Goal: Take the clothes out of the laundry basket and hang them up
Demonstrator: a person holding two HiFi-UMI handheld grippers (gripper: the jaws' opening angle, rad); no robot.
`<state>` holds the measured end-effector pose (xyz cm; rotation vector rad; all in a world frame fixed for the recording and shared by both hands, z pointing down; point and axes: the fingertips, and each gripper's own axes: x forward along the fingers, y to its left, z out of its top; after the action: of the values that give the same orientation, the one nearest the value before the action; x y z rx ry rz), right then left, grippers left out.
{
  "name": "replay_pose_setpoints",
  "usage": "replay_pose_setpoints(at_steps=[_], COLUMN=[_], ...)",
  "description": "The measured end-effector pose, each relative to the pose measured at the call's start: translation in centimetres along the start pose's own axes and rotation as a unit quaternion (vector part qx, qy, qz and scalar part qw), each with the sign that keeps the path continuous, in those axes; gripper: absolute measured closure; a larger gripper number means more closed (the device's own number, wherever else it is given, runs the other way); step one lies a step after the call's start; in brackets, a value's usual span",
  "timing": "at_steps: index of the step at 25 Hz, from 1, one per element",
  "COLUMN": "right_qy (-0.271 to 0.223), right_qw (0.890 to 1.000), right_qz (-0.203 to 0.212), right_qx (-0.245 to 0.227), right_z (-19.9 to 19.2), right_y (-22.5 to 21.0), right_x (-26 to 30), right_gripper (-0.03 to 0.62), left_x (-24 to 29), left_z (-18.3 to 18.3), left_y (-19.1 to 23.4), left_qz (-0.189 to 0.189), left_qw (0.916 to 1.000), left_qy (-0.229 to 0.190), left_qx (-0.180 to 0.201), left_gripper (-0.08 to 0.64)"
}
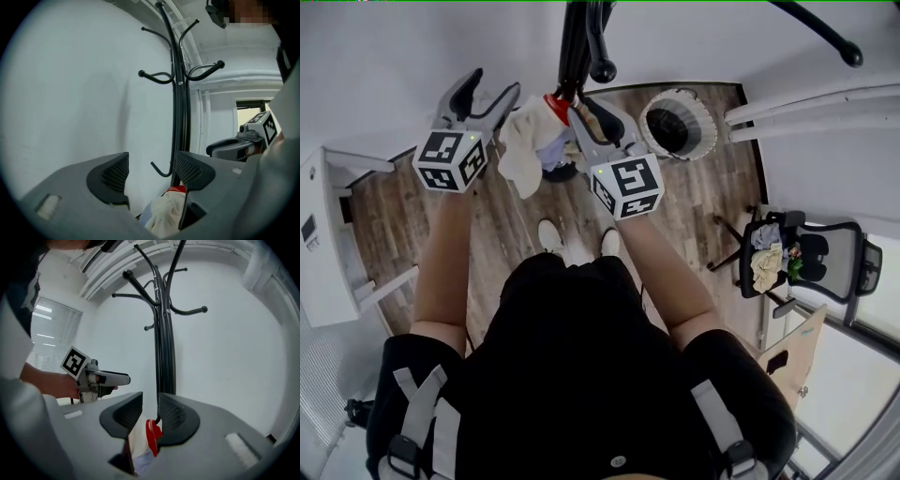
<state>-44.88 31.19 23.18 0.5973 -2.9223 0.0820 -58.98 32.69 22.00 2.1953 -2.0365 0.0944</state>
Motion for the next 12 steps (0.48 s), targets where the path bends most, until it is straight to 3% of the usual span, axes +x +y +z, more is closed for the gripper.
replay_pose_setpoints(at_steps=[6,12], right_qy=[-0.03,-0.063], right_qw=[0.998,0.991], right_qz=[0.051,0.108], right_qx=[-0.035,-0.049], right_z=[3.2,5.8], right_y=[0.1,-0.1], right_x=[-4.5,-10.7], right_gripper=[0.466,0.467], left_x=[-3.8,-7.2], left_z=[3.0,4.7], left_y=[-6.2,-14.1], left_qz=[-0.011,-0.021], left_qw=[0.9993,0.9978], left_qy=[-0.033,-0.06], left_qx=[0.014,0.02], left_gripper=[0.242,0.3])
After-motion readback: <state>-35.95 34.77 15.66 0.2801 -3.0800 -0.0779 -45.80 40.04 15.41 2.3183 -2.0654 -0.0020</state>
